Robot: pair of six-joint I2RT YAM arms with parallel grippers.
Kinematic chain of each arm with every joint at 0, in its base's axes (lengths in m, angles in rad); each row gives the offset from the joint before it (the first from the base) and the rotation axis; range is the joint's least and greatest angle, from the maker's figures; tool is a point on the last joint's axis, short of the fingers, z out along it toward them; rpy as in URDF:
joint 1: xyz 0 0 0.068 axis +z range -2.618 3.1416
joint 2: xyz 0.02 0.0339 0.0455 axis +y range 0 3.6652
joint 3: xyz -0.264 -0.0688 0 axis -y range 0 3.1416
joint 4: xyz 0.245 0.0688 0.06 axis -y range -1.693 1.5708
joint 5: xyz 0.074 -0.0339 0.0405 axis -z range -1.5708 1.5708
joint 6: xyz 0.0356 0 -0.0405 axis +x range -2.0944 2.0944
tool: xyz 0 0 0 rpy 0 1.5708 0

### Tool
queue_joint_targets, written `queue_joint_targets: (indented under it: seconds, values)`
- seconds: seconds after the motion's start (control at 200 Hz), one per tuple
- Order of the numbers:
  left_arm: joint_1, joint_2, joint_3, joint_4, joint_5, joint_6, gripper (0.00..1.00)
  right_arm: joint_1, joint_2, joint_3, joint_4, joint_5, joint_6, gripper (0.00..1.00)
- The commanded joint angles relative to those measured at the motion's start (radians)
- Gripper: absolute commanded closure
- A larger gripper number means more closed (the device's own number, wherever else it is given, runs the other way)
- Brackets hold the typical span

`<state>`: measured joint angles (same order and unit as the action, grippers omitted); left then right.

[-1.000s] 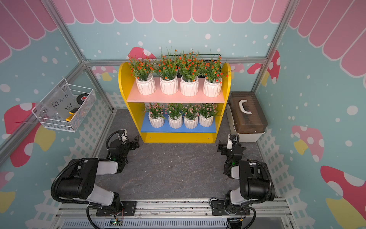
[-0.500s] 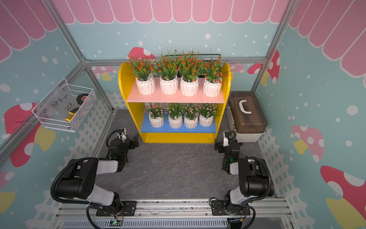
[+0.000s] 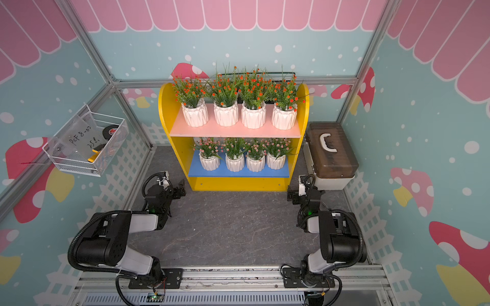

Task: Place the baby's breath potted plants on the rack by color
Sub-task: Reset both arms

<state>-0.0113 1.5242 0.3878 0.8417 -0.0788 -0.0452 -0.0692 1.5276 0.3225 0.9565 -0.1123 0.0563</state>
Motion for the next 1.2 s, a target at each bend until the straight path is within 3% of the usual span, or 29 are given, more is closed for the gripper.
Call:
queue_joint_targets:
  seconds: [0.0, 0.585, 0.66, 0.775, 0.81, 0.875, 0.951, 1.096, 1.196]
  values:
    - [0.002, 0.005, 0.019, -0.001, -0.011, -0.004, 0.01, 0.006, 0.004, 0.02, 0.008, 0.007, -0.025, 0.01]
    - [0.003, 0.005, 0.018, -0.001, -0.011, -0.003, 0.01, 0.012, 0.001, 0.025, -0.003, 0.006, -0.031, 0.01]
    - [0.002, 0.005, 0.019, -0.001, -0.01, -0.004, 0.01, 0.02, -0.007, 0.005, 0.021, -0.108, -0.087, 0.0]
    - [0.003, 0.004, 0.019, -0.002, -0.011, -0.004, 0.01, 0.026, -0.011, 0.009, 0.011, -0.101, -0.092, 0.0]
    - [0.003, 0.004, 0.019, -0.002, -0.01, -0.004, 0.01, 0.031, -0.011, 0.004, 0.017, -0.034, -0.07, 0.0]
    - [0.004, 0.005, 0.019, -0.001, -0.01, -0.004, 0.01, 0.058, -0.007, -0.002, 0.037, 0.257, 0.007, 0.0]
    - [0.002, 0.005, 0.019, -0.002, -0.011, -0.004, 0.01, 0.092, -0.014, -0.008, 0.037, 0.365, 0.007, 0.0]
    - [0.003, 0.005, 0.019, -0.001, -0.011, -0.004, 0.01, 0.072, -0.01, 0.03, -0.036, 0.172, -0.041, 0.0]
    - [0.002, 0.005, 0.019, -0.001, -0.012, -0.004, 0.01, 0.065, -0.005, 0.035, -0.036, 0.174, -0.03, 0.0]
